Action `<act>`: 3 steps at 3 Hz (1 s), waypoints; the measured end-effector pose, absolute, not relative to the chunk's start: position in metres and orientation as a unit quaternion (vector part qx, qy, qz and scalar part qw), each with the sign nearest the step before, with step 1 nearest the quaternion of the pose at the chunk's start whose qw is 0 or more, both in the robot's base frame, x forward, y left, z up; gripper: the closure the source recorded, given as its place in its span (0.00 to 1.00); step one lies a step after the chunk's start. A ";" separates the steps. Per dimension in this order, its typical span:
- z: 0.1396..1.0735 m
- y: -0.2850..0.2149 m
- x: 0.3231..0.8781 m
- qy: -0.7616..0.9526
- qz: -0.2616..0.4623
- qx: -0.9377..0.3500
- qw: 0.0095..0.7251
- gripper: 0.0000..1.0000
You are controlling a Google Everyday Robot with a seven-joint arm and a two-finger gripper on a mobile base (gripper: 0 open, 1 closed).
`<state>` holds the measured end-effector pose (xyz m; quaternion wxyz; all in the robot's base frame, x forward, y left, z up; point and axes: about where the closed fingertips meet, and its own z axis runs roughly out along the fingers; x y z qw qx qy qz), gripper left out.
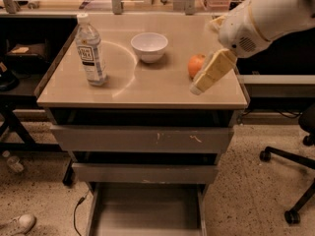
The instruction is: Place blue plastic bottle into bottom drawer
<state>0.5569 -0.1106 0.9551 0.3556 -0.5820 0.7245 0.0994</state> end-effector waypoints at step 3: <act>0.958 -0.081 0.581 0.692 0.143 -0.579 0.406 0.00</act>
Offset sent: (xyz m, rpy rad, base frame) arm 0.0061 0.0025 -0.0010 0.0552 -0.0166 0.0102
